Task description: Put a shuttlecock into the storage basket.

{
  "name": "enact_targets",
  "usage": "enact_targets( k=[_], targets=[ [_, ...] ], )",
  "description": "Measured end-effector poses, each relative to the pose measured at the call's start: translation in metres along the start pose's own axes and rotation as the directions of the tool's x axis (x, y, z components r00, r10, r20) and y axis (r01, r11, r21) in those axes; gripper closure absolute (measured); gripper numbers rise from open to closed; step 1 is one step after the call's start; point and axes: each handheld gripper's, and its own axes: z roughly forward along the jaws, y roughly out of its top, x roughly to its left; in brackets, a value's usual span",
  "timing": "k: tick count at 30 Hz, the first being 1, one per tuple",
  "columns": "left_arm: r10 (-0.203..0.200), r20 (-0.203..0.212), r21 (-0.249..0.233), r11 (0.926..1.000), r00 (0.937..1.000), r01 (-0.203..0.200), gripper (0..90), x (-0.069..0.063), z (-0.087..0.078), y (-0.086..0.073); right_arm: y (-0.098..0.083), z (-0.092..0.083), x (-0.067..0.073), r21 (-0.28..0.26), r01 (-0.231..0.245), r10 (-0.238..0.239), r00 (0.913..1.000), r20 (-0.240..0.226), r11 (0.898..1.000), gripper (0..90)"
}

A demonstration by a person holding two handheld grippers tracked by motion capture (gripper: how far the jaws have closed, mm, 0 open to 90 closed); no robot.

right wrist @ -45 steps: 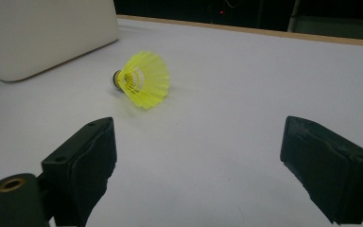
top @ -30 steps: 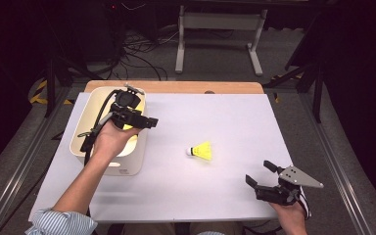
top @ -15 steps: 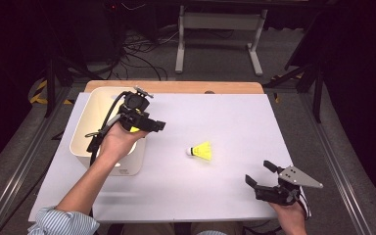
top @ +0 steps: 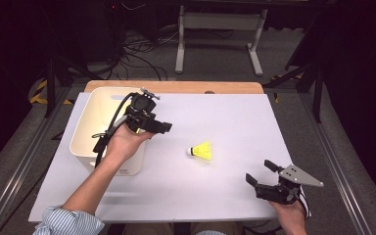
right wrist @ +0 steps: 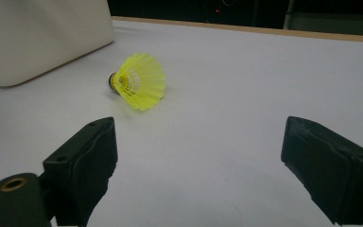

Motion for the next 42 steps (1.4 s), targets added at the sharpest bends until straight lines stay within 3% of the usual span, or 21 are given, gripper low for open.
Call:
enact_targets(
  k=[10, 15, 32, 42],
  targets=[
    [0.019, 0.009, -0.002, 0.9998, 0.9998, -0.019, 30.4, -0.003, 0.005, -0.002, 0.001, 0.000, -0.001, 0.017, -0.036, 0.036, 0.9991, 0.022, 0.999, 13.0],
    [0.014, 0.017, 0.000, 0.9999, 0.9997, -0.014, 30.5, -0.004, 0.008, -0.006, 0.005, 0.003, 0.003, 0.025, -0.026, 0.026, 0.9994, 0.023, 0.999, 14.1],
    [0.010, 0.035, 0.008, 0.9999, 0.9994, -0.010, 30.6, -0.011, 0.020, -0.012, 0.019, 0.024, 0.017, 0.122, -0.039, 0.045, 0.9980, -0.044, 0.992, 21.8],
    [0.013, 0.024, 0.013, 0.9998, 0.9996, -0.013, 30.5, -0.014, 0.019, -0.014, 0.034, 0.042, 0.027, 0.212, -0.027, 0.045, 0.9954, -0.085, 0.977, 34.5]
  ],
)
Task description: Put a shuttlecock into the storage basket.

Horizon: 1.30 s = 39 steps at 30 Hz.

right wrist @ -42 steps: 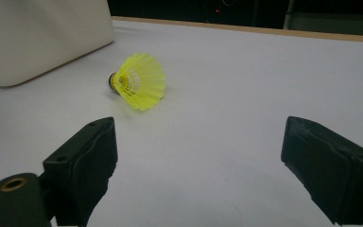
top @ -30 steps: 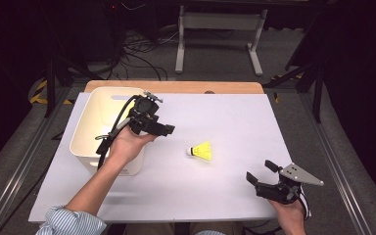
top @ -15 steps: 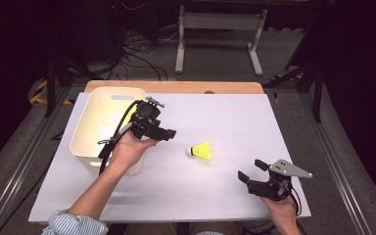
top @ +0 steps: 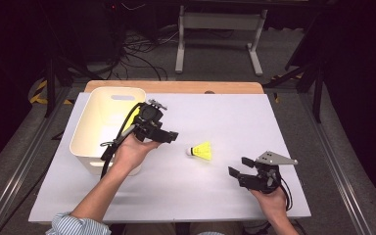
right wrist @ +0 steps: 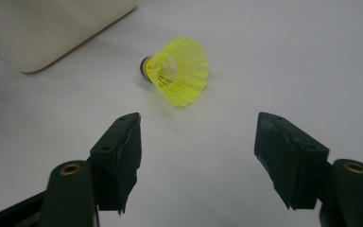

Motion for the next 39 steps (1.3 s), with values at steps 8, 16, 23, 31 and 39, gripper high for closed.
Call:
enact_targets(
  k=[8, 16, 23, 31, 39],
  targets=[
    [0.006, 0.001, 0.006, 1.0000, 1.0000, -0.006, 30.5, -0.001, 0.004, 0.000, 0.012, 0.016, 0.008, 0.062, 0.013, -0.012, 0.9998, -0.015, 0.998, 42.8],
    [0.012, 0.002, 0.017, 0.9998, 0.9999, -0.012, 30.5, -0.003, 0.008, 0.000, 0.019, 0.030, 0.012, 0.112, 0.027, -0.023, 0.9992, -0.033, 0.993, 48.4],
    [0.021, -0.004, 0.023, 0.9995, 0.9998, -0.021, 30.1, -0.006, 0.012, 0.000, 0.024, 0.045, 0.014, 0.154, 0.034, -0.028, 0.9988, -0.040, 0.987, 53.5],
    [0.027, -0.005, 0.037, 0.9989, 0.9996, -0.027, 30.0, -0.008, 0.017, 0.001, 0.029, 0.059, 0.015, 0.188, 0.039, -0.031, 0.9985, -0.045, 0.981, 59.4],
    [0.032, -0.007, 0.042, 0.9986, 0.9995, -0.032, 29.8, -0.009, 0.019, 0.001, 0.032, 0.070, 0.017, 0.202, 0.042, -0.031, 0.9980, -0.055, 0.979, 62.8]
  ],
)
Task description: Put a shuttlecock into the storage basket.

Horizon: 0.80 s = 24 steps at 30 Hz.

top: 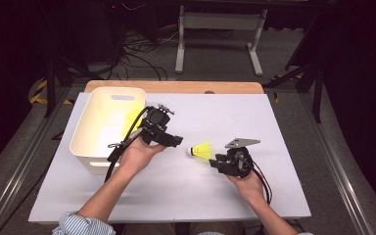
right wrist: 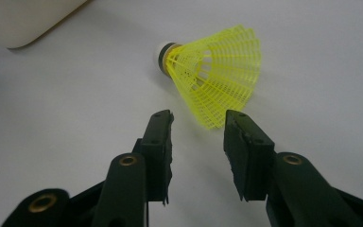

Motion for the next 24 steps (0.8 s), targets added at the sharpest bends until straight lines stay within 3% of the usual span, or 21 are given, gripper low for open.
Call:
enact_targets(
  k=[24],
  targets=[
    [0.002, 0.010, 0.022, 0.9998, 0.9999, -0.002, 29.0, -0.006, 0.011, -0.001, 0.016, 0.021, 0.004, 0.043, 0.026, -0.026, 0.9996, -0.007, 0.999, 76.0]
  ],
)
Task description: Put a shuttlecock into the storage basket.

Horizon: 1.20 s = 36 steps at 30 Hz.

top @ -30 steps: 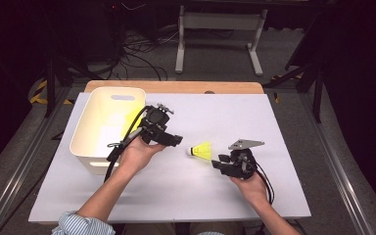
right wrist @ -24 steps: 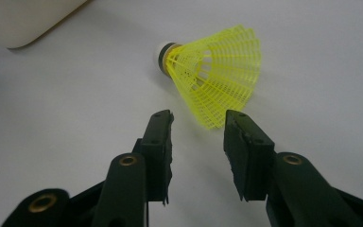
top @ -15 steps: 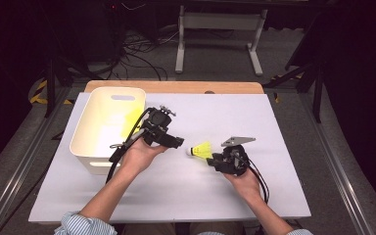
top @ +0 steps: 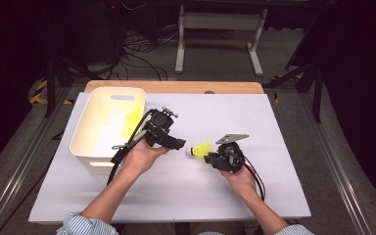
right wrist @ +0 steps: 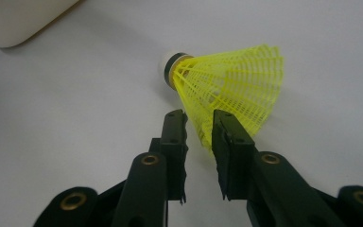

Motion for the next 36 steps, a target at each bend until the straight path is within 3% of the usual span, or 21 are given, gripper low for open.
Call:
enact_targets(
  k=[15, 36],
  targets=[
    [0.006, 0.007, 0.016, 0.9999, 1.0000, -0.006, 28.7, -0.005, 0.007, -0.001, 0.001, -0.002, -0.002, 0.009, 0.009, -0.008, 0.9992, -0.040, 1.000, 88.9],
    [0.025, 0.020, 0.044, 0.9987, 0.9995, -0.026, 28.8, -0.011, 0.014, -0.012, 0.000, -0.022, -0.003, 0.006, 0.053, -0.052, 0.9953, -0.082, 0.999, 90.0]
  ],
)
